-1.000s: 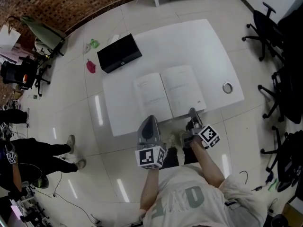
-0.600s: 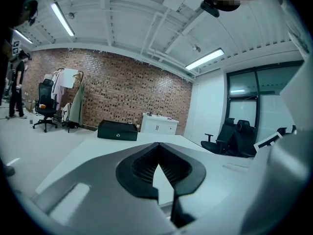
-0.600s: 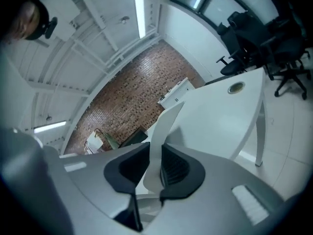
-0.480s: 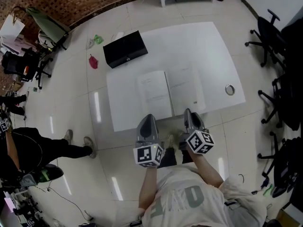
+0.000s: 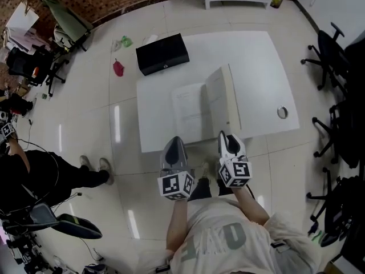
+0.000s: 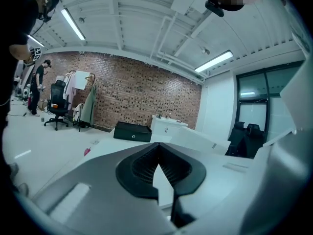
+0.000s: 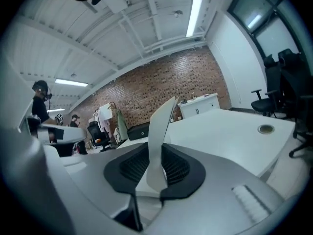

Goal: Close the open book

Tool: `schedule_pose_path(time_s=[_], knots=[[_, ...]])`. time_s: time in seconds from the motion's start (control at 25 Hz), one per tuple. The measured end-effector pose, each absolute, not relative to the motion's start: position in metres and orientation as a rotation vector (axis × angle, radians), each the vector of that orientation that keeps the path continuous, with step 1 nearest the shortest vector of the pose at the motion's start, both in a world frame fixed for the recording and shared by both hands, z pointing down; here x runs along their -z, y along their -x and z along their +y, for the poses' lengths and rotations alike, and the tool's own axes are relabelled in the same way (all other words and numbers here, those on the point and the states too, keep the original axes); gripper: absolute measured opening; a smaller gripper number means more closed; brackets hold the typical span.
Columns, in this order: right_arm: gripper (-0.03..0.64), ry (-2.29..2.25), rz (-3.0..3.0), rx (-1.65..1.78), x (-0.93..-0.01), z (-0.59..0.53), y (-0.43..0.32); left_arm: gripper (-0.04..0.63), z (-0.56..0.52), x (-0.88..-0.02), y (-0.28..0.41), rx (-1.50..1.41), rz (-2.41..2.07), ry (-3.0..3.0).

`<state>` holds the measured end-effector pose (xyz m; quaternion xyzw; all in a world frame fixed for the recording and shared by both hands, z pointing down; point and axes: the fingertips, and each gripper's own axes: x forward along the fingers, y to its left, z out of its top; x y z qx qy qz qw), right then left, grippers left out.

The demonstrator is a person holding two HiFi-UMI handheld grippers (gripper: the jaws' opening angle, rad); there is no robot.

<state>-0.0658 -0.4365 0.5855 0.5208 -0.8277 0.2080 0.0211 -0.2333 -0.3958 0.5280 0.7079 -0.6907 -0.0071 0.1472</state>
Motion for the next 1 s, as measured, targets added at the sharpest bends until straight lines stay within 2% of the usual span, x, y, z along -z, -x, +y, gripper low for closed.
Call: schedule_pose_path(time_s=[0.24, 0.48, 0.6, 0.8, 1.0], knots=[[0.077, -1.455, -2.515, -0.428, -0.595, -0.429, 0.098, 0.015, -0.391, -0.527, 0.252, 0.052, -2.031, -1.996], [0.080, -1.165, -2.410, -0.056, -0.631, -0.406, 0.142, 0.015, -0.384, -0.534, 0.271, 0.074, -2.059, -1.935], [0.085, -1.081, -2.364, -0.018, -0.647, -0.399, 0.153, 0.015, -0.382, -0.537, 0.277, 0.083, -2.064, -1.912], [0.192, -0.950, -2.340, -0.046, -0.669, -0.386, 0.172, 0.015, -0.384, -0.541, 0.282, 0.096, -2.048, -1.912], [0.240, -0.851, -2.402, -0.173, -0.668, -0.379, 0.178, 0.015, -0.391, -0.540, 0.276, 0.107, -2.024, -1.929]])
